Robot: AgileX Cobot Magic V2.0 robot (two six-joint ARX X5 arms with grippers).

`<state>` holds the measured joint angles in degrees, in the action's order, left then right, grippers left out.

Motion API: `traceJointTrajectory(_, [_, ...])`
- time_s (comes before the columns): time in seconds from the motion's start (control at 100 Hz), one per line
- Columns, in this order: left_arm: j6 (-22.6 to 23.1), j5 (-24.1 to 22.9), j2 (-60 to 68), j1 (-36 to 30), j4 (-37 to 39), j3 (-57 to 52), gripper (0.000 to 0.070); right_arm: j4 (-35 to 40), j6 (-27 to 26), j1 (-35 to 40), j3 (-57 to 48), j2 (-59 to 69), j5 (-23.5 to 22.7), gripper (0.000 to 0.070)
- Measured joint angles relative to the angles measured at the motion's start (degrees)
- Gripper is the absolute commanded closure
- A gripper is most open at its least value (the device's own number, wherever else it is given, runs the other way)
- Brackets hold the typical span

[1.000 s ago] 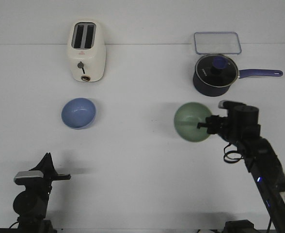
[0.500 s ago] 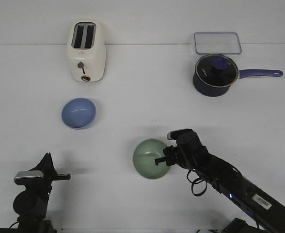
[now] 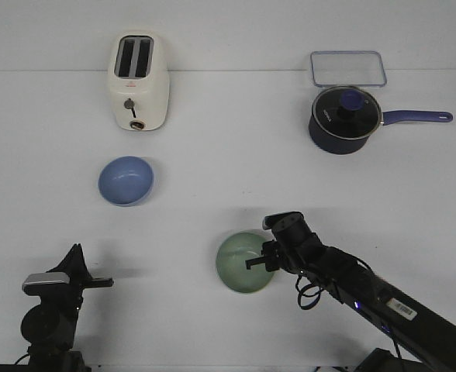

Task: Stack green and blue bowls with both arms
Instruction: 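Drag the green bowl with the right gripper toward the table center, nearer the robot, then open the right gripper and withdraw it from the green bowl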

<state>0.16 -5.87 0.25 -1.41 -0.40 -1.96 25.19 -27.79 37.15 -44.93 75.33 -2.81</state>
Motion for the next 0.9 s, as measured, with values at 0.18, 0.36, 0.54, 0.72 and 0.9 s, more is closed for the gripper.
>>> traceJointTrajectory(0.18, [0.0, 0.0, 0.0, 0.0, 0.0, 0.0, 0.0685, 0.3, 0.5, 0.0, 0.0, 0.0, 0.0, 0.0562])
traceJointTrajectory(0.36, [0.0, 0.0, 0.0, 0.0, 0.0, 0.0, 0.0685, 0.3, 0.5, 0.0, 0.0, 0.0, -0.2, 0.0364])
traceJointTrajectory(0.54, [0.0, 0.0, 0.0, 0.0, 0.0, 0.0, 0.0685, 0.3, 1.7, -0.2, 0.0, -2.0, 0.0, 0.0364])
traceJointTrajectory(0.72, [0.0, 0.0, 0.0, 0.0, 0.0, 0.0, 0.0685, 3.5, 3.3, -0.2, 0.0, -13.6, 3.2, 0.0364])
traceJointTrajectory(0.9, [0.0, 0.0, 0.0, 0.0, 0.0, 0.0, 0.0685, 4.5, 5.1, 4.1, 2.6, -30.4, 13.4, 0.0365])
